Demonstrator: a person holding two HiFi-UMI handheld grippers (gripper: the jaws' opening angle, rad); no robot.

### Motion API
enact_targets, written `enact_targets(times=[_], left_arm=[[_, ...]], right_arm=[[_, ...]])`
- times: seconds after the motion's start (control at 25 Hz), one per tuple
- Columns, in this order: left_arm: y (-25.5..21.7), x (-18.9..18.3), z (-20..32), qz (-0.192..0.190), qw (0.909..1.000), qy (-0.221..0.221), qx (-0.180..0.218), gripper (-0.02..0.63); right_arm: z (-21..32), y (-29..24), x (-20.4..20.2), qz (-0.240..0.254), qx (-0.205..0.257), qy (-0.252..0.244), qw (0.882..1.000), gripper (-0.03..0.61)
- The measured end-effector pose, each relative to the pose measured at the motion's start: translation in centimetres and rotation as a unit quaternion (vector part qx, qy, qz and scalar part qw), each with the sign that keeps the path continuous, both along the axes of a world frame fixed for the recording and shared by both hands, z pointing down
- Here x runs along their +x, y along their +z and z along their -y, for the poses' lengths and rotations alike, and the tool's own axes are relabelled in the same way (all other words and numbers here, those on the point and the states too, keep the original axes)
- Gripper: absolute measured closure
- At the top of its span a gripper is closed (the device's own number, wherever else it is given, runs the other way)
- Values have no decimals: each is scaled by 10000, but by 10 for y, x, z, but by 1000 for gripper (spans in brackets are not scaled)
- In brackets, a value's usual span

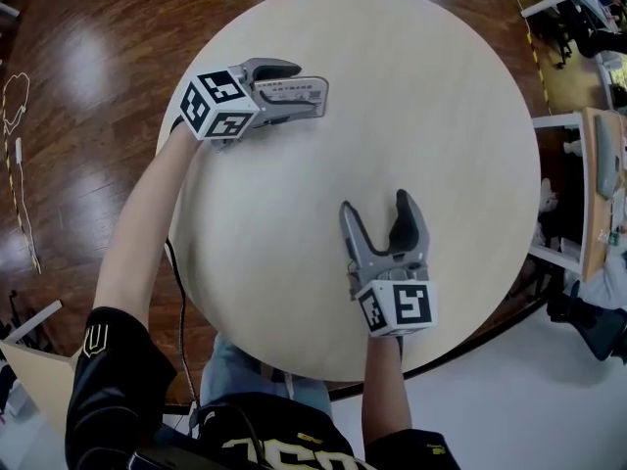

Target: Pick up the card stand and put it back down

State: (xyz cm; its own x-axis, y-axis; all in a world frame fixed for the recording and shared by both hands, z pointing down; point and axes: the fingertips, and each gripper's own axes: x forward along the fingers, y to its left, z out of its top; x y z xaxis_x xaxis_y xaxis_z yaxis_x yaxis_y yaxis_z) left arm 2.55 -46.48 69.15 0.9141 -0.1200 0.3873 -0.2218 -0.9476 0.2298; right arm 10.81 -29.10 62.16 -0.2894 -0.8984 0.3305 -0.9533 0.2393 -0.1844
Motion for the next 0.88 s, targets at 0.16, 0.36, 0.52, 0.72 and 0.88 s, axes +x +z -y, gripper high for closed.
enact_targets(times=[0.16, 0.36, 0.52, 0.72, 0.88], left_arm=[[-7, 7, -6, -149, 9999, 23, 46, 439], [-25, 17, -11, -468, 9988, -6, -111, 598], [-47, 25, -24, -485, 9984, 263, -126, 604], [-82, 27, -41, -458, 9972, 587, -117, 604], [-119, 25, -61, -236, 9951, 954, -72, 604]], right_arm=[[-1, -1, -4, -31, -53, 58, 10000, 195], [1, -24, -7, -114, 84, 64, 9999, 195], [4, -54, -5, -127, 303, 101, 9994, 195], [5, -91, -6, -163, 573, 158, 9981, 195], [3, -128, -12, -150, 805, 139, 9965, 195]])
